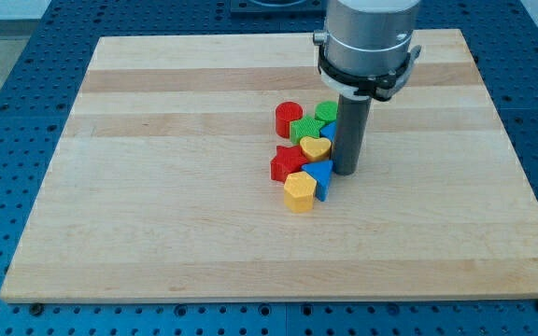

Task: Push the yellow hexagon and blue triangle diagonally up

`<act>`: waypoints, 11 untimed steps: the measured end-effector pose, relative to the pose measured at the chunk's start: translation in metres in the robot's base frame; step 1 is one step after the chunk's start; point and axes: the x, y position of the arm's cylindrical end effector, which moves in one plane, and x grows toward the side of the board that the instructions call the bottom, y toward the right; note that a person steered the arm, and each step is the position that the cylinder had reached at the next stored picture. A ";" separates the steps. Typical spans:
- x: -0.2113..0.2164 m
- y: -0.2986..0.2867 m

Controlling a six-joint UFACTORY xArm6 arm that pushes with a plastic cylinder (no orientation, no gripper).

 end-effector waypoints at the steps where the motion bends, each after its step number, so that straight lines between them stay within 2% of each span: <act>1: 0.001 0.041; 2: 0.007 0.083; 4: 0.083 0.059; 6: 0.078 -0.067; 7: 0.078 -0.104; 8: 0.073 -0.111; 11: 0.060 -0.077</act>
